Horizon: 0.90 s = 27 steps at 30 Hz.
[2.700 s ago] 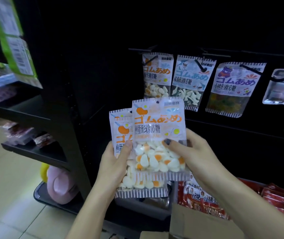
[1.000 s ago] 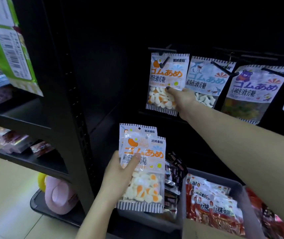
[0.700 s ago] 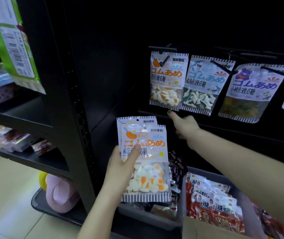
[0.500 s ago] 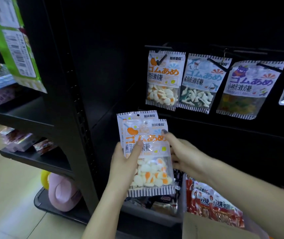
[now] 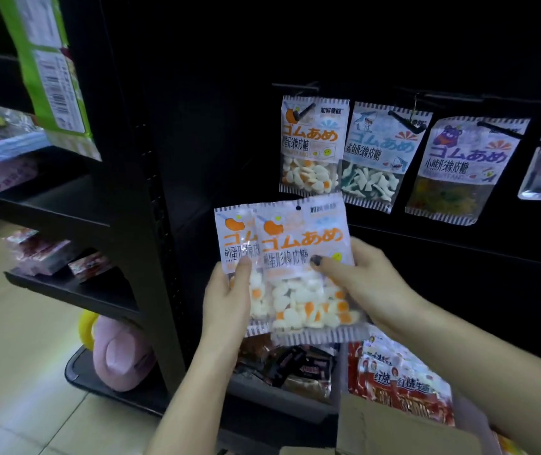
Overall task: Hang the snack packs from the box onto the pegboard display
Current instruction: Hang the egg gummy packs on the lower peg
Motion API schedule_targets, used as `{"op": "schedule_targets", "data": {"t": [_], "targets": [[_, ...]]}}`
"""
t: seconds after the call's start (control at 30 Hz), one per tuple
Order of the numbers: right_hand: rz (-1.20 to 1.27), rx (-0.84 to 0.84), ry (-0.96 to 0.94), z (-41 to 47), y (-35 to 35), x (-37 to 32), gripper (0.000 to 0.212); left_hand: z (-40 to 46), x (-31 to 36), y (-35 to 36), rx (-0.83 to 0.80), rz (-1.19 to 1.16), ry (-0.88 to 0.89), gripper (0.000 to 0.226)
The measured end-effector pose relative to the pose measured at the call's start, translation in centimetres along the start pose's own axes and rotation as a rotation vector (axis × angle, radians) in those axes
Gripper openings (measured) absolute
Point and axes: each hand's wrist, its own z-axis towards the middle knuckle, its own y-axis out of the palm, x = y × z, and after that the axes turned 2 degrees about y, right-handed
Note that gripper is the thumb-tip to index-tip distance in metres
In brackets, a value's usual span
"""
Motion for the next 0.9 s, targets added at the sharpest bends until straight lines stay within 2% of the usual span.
{"op": "schedule_targets", "data": {"t": [0.2, 0.27, 0.4, 0.77, 0.9], "targets": [[0.181, 0.012, -0.142, 0.0, 0.3, -5.1, 0.013, 0.1, -0.3, 0.0, 0.029, 0.06, 0.033, 0.021], [0.258, 0.015, -0.14, 0.2, 0.8, -6.0, 0.019, 0.3, -0.6, 0.1, 0.015, 0.077, 0.019, 0.018], [0.334, 0.024, -0.123, 0.8, 1.7, -7.0, 0.025, 0.3, -0.4, 0.0, 0.013, 0.122, 0.021, 0.032], [0.42, 0.029, -0.12, 2.6, 2.9, -7.4, 0.024, 0.6, -0.7, -0.1, 0.005, 0.064, -0.019, 0.011], [0.466, 0.049, -0.103, 3.1, 3.3, -7.2, 0.026, 0.7, -0.7, -0.1, -0.015, 0.056, -0.021, 0.014]]}}
